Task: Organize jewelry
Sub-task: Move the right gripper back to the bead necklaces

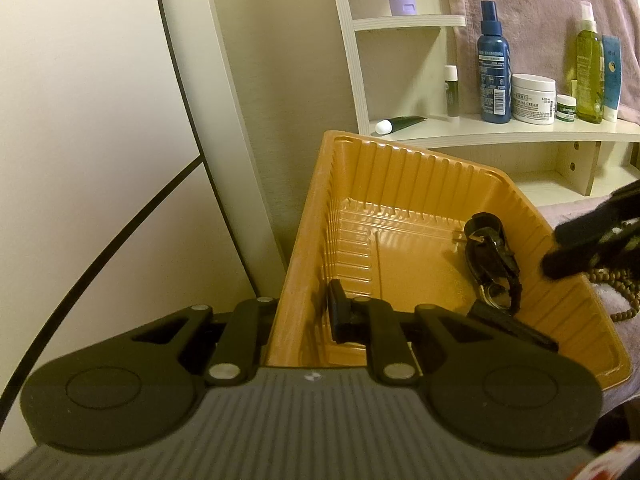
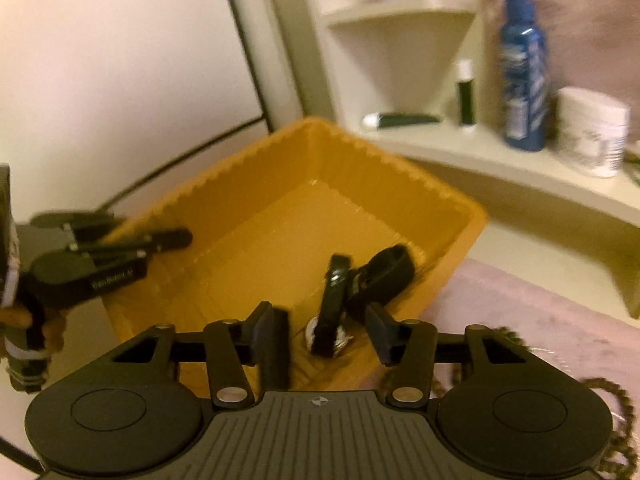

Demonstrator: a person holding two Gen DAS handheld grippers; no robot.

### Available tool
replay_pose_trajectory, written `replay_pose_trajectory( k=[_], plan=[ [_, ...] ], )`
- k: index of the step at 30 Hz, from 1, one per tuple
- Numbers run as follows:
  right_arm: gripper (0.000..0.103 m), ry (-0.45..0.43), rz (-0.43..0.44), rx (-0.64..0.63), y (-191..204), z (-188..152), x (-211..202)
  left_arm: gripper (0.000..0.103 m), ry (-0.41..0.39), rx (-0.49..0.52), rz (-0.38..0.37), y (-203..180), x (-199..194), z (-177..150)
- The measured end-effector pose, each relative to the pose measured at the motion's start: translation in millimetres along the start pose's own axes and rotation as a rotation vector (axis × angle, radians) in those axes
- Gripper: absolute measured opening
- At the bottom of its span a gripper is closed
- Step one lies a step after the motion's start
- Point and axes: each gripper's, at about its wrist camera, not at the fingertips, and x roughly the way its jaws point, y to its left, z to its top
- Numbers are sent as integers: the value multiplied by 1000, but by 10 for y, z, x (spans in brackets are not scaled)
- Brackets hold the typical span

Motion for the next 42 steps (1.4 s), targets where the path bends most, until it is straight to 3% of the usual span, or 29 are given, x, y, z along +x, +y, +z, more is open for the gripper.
replay_pose_trajectory(
  k=[9,15,21,29,34,42],
  plan=[
    [53,-126,-101,179,-563,-77,-818,16,-1,0,1,3,2,-4],
    [53,-66,-234,218,-886,-311,-1175,16,0,0,1,7,0,0],
    [53,12,-293,252,-1043,-609,-1273,16,1,2,5,7,-1,5],
    [53,71,-244,167,-814,-792,-1136,16,3,6,5,6,-6,8],
    [45,98,-202,108,-641,-802,-945,16,2,3,6,5,-6,7],
    [43,115,-161,8,-419,-718,-699,18,9,1,30,-17,-5,3]
  ],
)
